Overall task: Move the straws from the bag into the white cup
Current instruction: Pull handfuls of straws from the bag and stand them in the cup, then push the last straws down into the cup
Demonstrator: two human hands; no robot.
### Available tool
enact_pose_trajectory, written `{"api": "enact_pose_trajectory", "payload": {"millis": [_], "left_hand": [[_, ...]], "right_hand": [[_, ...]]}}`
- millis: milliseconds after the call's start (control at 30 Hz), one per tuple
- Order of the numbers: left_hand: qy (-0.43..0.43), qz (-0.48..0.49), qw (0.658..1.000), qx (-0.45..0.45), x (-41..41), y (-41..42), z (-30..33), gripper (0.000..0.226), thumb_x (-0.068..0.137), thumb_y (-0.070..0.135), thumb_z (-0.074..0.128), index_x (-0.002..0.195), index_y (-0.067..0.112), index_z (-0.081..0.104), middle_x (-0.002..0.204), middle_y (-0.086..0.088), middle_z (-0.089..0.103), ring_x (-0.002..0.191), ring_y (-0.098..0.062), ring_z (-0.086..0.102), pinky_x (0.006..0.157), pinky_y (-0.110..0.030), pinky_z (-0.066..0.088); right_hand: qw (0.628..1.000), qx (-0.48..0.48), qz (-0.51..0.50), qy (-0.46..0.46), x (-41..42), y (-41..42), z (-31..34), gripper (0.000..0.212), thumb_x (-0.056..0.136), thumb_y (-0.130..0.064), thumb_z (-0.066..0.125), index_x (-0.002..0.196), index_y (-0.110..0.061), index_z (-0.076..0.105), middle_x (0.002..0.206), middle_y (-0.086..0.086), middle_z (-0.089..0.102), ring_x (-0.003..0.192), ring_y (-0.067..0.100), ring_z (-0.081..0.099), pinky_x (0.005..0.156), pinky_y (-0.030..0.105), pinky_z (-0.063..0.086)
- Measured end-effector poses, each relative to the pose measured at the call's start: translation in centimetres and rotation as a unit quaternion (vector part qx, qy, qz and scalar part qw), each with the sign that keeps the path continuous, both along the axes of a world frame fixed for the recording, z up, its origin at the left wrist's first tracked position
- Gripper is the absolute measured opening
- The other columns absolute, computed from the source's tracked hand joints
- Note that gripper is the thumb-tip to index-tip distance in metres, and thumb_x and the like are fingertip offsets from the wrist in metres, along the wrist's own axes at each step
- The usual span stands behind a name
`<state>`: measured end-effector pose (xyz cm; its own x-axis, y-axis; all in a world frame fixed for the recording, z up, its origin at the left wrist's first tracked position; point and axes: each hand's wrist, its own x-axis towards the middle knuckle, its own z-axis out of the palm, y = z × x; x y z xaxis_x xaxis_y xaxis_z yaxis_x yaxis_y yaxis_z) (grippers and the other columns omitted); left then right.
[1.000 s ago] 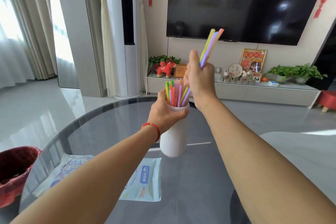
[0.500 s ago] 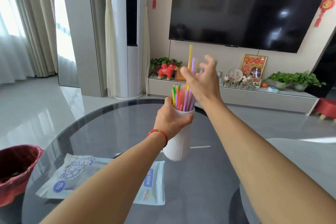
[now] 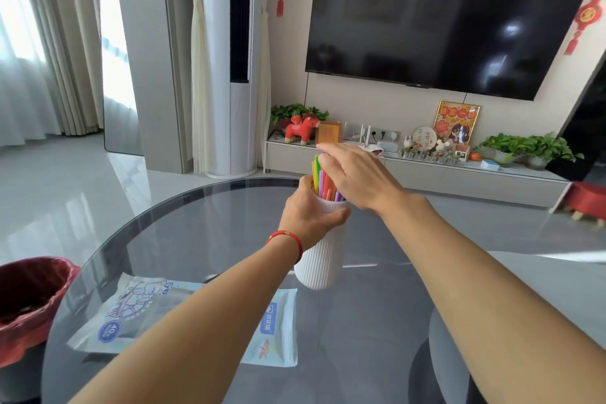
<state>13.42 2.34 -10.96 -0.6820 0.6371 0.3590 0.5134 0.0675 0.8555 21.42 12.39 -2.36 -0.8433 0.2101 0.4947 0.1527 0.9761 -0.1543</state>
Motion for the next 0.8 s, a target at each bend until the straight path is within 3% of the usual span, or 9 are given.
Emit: {"api": "enact_pose_trajectory", "payload": {"millis": [100,233,300,367,467,567,633,700,800], "left_hand": [[0.002,-0.003,1.000,-0.007,0.1,-0.1,0.2,0.063,0.073,0.044,0.085,0.117,0.021,0.046,0.103,0.002,0.064,0.087,-0.007,0.062,0.062,-0.012,0.042],[0.004,-0.002,1.000,-0.027,0.1,-0.2,0.4,0.063,0.074,0.048,0.084,0.117,0.023,0.044,0.100,0.009,0.063,0.087,-0.006,0.062,0.064,-0.014,0.042],[-0.001,-0.020,0.998,-0.058,-0.2,-0.5,0.3,0.075,0.076,0.045,0.084,0.132,0.020,0.041,0.117,0.000,0.063,0.103,-0.018,0.063,0.078,-0.023,0.049],[0.004,-0.026,0.994,-0.109,-0.4,-2.0,-0.1,0.100,0.076,0.048,0.084,0.151,0.015,0.026,0.146,-0.010,0.048,0.132,-0.028,0.050,0.105,-0.037,0.047],[-0.003,-0.006,0.985,-0.172,-0.7,-6.1,-2.2,0.116,0.080,0.056,0.077,0.160,0.014,0.005,0.164,-0.010,0.018,0.149,-0.026,0.027,0.116,-0.036,0.029],[0.067,0.058,0.975,-0.204,-1.6,-11.6,-5.6,0.082,0.089,0.042,0.071,0.154,0.016,0.029,0.157,-0.007,0.030,0.142,-0.027,0.037,0.113,-0.033,0.034],[0.125,0.096,0.961,-0.228,-2.2,-15.3,-7.2,0.059,0.092,0.034,0.068,0.144,0.017,0.046,0.152,-0.008,0.038,0.139,-0.027,0.040,0.113,-0.038,0.037],[0.170,0.123,0.945,-0.251,-2.7,-18.6,-8.5,0.049,0.092,0.034,0.069,0.136,0.020,0.055,0.152,-0.009,0.041,0.139,-0.029,0.041,0.115,-0.044,0.036],[0.215,0.189,0.908,-0.305,-3.4,-22.1,-9.3,0.045,0.090,0.042,0.068,0.132,0.026,0.060,0.153,-0.009,0.040,0.141,-0.033,0.038,0.114,-0.052,0.033]], "right_hand": [[1.000,0.014,0.011,0.014,0.4,0.1,-0.4,0.053,0.111,-0.035,0.038,0.160,-0.017,0.038,0.163,0.007,0.046,0.151,0.023,0.039,0.121,0.046,0.033],[1.000,-0.003,0.005,-0.018,0.9,0.1,-0.7,0.055,0.111,-0.040,0.038,0.161,-0.018,0.036,0.164,0.008,0.045,0.152,0.025,0.038,0.122,0.045,0.032],[1.000,-0.008,0.008,0.028,1.4,-0.2,-0.5,0.054,0.111,-0.038,0.038,0.161,-0.017,0.037,0.166,0.008,0.042,0.154,0.023,0.035,0.125,0.044,0.027],[0.995,-0.032,0.006,0.097,2.2,-0.5,-0.3,0.049,0.112,-0.030,0.040,0.158,-0.014,0.042,0.163,0.008,0.045,0.151,0.021,0.038,0.122,0.036,0.027],[0.976,-0.060,-0.010,0.211,4.4,-1.1,-1.4,0.034,0.107,-0.016,0.047,0.137,-0.007,0.059,0.138,0.010,0.063,0.124,0.019,0.058,0.103,0.028,0.045],[0.954,-0.106,-0.033,0.280,7.1,-2.1,-4.5,0.018,0.098,-0.021,0.050,0.103,-0.013,0.066,0.093,-0.003,0.069,0.079,0.007,0.059,0.066,0.015,0.046],[0.957,-0.177,-0.055,0.223,8.2,-3.4,-7.7,0.020,0.094,-0.029,0.050,0.086,-0.020,0.066,0.074,-0.011,0.067,0.068,0.008,0.061,0.058,0.019,0.044],[0.965,-0.224,-0.079,0.114,8.5,-5.5,-11.8,0.019,0.096,-0.025,0.056,0.080,-0.024,0.068,0.072,-0.011,0.070,0.070,0.008,0.064,0.061,0.028,0.051],[0.951,-0.275,-0.129,-0.052,7.5,-9.4,-17.2,0.022,0.103,-0.029,0.054,0.114,-0.020,0.070,0.114,-0.002,0.074,0.102,0.020,0.069,0.087,0.035,0.054]]}}
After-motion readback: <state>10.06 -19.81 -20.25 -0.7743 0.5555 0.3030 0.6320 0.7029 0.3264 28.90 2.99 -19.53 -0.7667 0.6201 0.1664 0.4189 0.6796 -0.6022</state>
